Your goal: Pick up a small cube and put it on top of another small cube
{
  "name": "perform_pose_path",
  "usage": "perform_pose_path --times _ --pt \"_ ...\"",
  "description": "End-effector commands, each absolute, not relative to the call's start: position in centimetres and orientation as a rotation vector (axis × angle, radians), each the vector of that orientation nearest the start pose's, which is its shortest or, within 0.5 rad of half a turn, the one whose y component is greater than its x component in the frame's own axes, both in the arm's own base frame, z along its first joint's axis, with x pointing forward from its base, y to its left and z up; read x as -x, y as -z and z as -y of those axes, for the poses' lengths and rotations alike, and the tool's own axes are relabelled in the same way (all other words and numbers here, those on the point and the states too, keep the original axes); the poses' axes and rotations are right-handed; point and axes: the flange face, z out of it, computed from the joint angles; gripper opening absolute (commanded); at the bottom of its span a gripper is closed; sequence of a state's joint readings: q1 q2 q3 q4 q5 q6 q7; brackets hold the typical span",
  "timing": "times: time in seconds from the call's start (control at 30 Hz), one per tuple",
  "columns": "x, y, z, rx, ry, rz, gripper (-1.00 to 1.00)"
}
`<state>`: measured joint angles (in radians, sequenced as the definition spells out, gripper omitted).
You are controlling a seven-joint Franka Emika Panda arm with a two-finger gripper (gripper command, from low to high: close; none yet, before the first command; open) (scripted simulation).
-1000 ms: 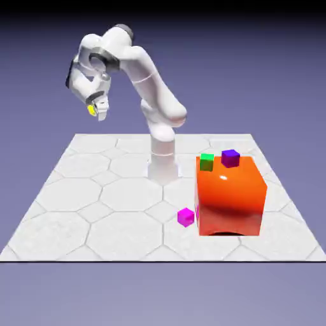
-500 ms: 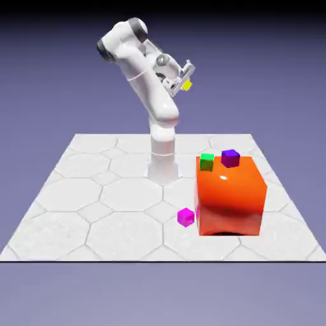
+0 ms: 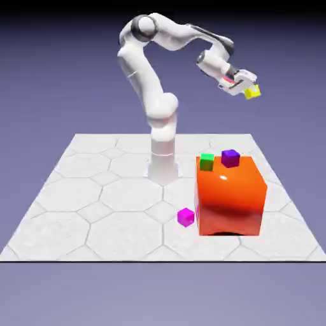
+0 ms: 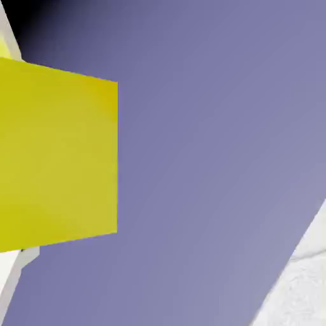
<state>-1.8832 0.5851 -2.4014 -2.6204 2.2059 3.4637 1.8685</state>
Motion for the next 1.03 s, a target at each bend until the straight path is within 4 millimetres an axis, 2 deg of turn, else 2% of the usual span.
perform_pose_path --times 0.0,0.07,0.17,0.27,0.37,0.4,0.47,0.9,0.93,1.0 --pt "2.7 -43.7 -32.1 0.994 -0.858 -2.062 -1.00" --pt "-1.7 -43.6 -31.2 0.772 -0.819 -2.165 -1.00" --pt "-7.8 -43.3 -28.8 0.426 -0.758 -2.283 -1.00" --pt "-13.0 -42.7 -25.4 0.068 -0.694 -2.356 -1.00" --pt "-17.2 -41.9 -21.2 -0.296 -0.626 -2.385 -1.00" --pt "-17.7 -41.4 -20.3 -0.373 -0.600 -2.406 -1.00" --pt "-17.7 -41.3 -20.3 -0.379 -0.598 -2.408 -1.00" --pt "-20.9 -35.8 -21.9 -0.380 -0.597 -2.408 -1.00" --pt "-20.9 -35.8 -21.9 -0.380 -0.597 -2.408 1.00" --pt "-20.6 -36.3 -21.8 -0.378 -0.597 -2.401 1.00"
